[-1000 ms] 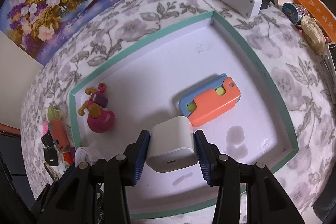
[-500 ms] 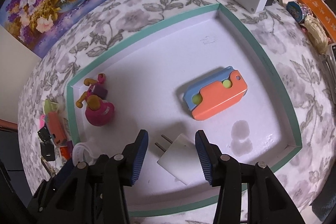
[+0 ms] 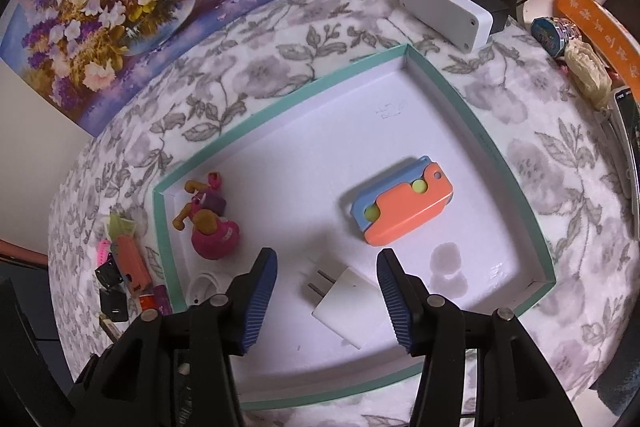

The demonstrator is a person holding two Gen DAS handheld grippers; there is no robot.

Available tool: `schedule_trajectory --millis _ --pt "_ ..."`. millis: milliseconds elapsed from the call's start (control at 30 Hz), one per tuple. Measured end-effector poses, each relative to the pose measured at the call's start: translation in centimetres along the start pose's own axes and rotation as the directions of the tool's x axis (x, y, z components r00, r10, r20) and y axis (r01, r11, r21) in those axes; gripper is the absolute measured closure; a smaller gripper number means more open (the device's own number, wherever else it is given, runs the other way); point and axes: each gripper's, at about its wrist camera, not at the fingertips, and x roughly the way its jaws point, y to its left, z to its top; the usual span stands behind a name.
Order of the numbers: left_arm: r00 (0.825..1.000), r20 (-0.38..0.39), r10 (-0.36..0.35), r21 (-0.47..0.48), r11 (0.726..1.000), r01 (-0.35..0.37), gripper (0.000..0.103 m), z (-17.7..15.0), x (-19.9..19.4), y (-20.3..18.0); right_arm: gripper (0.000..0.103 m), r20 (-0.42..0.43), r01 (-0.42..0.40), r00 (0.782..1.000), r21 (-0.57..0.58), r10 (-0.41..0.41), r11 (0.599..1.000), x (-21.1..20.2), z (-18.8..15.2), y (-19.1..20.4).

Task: Organize rigid objects
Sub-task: 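Withdraw both tools from the tray back over the remaining items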

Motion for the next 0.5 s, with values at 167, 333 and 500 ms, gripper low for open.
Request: schedule_trajectory --millis 167,333,500 --pt "0.999 -0.005 0.034 -0.099 0.995 -0.034 0.032 0.5 -0.1 3.1 0.047 -0.010 0.003 1.000 -0.010 -0.003 1.000 0.3 -0.2 0.2" --pt "0.998 -0.011 0.063 -0.193 0.979 -0.064 0.032 0.8 -0.2 6.5 0.047 -0.013 0.019 1.000 -0.022 -0.019 1.000 0.6 -0.4 0.5" --pt "0.996 -0.022 0.087 -0.280 0.956 -0.090 0.010 0.9 -0.1 9.7 0.042 -0.021 0.033 0.999 -0.047 -0.034 0.998 1.0 -0.6 1.2"
